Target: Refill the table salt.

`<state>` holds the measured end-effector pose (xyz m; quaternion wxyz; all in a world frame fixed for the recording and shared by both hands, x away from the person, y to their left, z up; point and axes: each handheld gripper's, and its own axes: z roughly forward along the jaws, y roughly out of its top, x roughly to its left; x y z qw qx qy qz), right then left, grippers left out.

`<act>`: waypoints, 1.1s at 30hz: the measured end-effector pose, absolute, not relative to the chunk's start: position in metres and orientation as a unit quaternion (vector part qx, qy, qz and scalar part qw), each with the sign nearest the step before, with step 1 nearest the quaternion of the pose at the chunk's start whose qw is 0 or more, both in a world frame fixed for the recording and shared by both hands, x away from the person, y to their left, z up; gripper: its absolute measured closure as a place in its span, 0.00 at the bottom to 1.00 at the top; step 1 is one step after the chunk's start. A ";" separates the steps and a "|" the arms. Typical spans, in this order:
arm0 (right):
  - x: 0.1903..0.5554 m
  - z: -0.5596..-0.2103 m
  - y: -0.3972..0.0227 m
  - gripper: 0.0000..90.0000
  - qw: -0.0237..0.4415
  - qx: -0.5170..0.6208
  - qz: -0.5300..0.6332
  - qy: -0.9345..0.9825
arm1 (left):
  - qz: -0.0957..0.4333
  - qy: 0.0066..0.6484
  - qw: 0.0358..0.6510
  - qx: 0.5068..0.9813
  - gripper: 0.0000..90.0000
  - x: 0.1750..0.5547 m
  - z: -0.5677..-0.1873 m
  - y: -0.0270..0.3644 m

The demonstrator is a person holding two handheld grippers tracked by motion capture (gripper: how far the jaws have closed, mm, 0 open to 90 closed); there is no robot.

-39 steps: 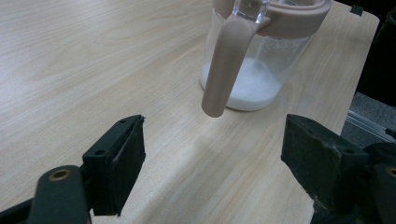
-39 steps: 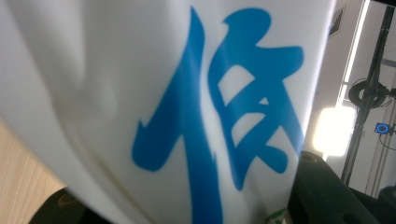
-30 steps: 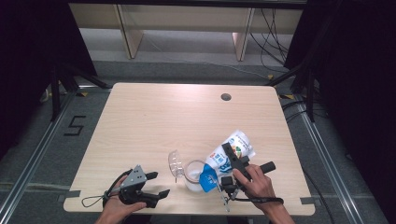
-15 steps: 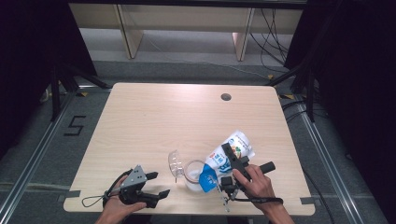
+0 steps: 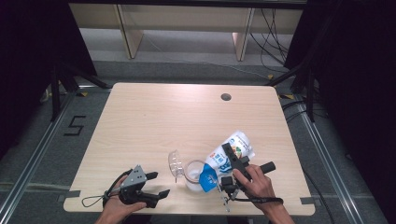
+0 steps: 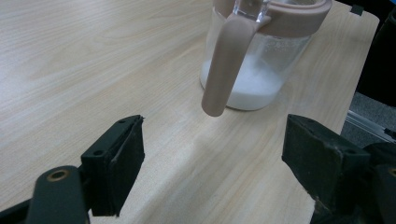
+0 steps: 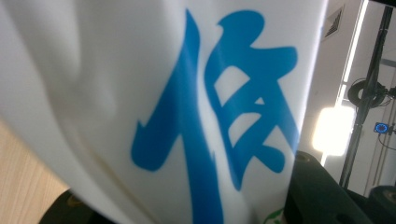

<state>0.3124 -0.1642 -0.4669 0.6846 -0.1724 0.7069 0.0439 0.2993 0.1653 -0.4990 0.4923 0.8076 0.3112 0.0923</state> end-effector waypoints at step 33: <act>0.312 -0.464 -0.163 0.77 0.688 -0.189 0.032 0.700 | 0.092 0.311 0.492 0.808 0.23 0.299 -0.499 0.165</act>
